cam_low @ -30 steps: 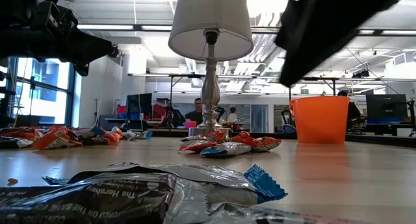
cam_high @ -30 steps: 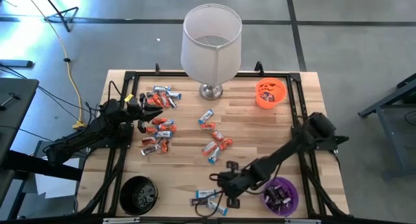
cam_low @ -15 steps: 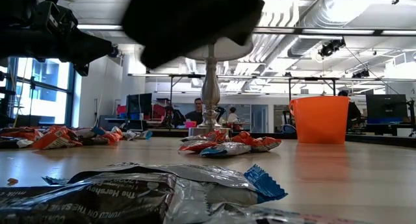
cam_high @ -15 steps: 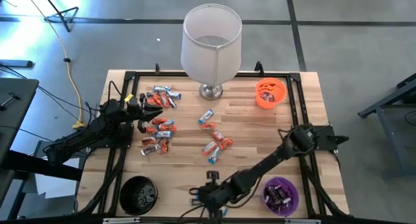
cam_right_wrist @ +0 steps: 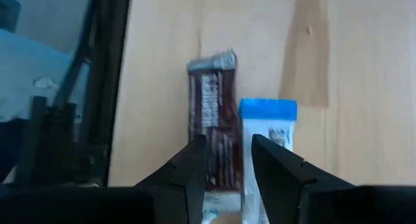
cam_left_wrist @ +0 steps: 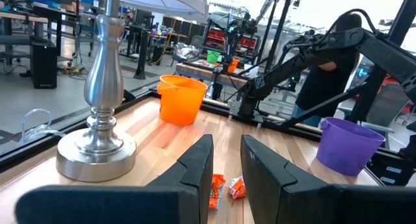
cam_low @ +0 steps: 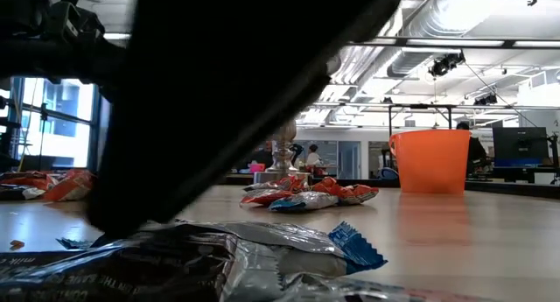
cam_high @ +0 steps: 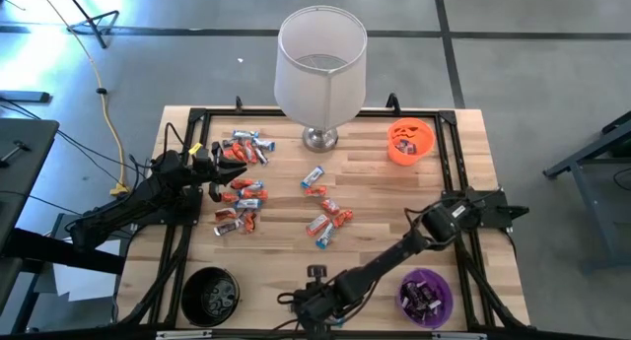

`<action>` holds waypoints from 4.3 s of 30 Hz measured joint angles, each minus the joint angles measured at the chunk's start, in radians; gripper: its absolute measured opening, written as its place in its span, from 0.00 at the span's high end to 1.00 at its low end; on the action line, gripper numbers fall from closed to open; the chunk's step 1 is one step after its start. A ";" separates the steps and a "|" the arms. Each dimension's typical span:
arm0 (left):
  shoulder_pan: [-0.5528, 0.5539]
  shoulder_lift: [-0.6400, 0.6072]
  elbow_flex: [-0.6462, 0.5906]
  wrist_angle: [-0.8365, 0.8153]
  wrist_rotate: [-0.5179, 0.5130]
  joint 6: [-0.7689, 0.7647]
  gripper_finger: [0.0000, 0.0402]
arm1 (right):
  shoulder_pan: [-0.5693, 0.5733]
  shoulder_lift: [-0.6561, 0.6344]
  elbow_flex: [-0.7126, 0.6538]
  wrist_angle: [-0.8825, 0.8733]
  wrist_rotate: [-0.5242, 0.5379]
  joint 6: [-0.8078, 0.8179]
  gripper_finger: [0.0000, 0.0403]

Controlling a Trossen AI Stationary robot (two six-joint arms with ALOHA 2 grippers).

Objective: Sort candy
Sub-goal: Put the brown chocolate bar into the violet bucket, then put the white chocolate bar into the orange bucket

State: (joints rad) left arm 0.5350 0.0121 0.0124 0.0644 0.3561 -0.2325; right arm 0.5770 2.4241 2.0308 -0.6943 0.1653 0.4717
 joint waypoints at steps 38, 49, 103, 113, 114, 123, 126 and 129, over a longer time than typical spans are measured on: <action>0.000 0.000 0.000 0.000 0.000 0.000 0.84 | 0.019 0.015 -0.004 0.011 -0.098 0.199 0.96; 0.000 0.000 0.000 0.000 0.000 0.000 0.84 | 0.019 -0.137 -0.003 -0.166 -0.062 0.205 0.99; 0.000 0.000 0.000 0.000 0.000 0.000 0.84 | 0.244 -0.921 -0.868 -0.217 -0.394 1.432 0.95; 0.000 0.000 0.000 0.000 0.000 0.000 0.84 | 0.273 -0.924 -0.867 -0.109 -0.422 1.541 0.82; 0.000 0.000 0.000 0.000 0.000 0.000 0.84 | 0.278 -0.930 -0.867 -0.100 -0.422 1.574 0.81; 0.000 0.000 0.000 0.000 0.000 0.000 0.84 | 0.300 -0.979 -0.792 -0.134 -0.183 1.667 0.77; 0.000 0.000 0.000 0.000 0.000 0.000 0.84 | 0.295 -0.962 -0.708 -0.223 -0.065 1.582 0.77; 0.000 0.000 0.000 0.000 0.000 0.000 0.84 | 0.289 -0.940 -0.634 -0.317 0.083 1.446 0.77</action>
State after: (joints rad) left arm 0.5354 0.0122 0.0120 0.0641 0.3561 -0.2325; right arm 0.8663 1.4843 1.3968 -1.0111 0.2481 1.9179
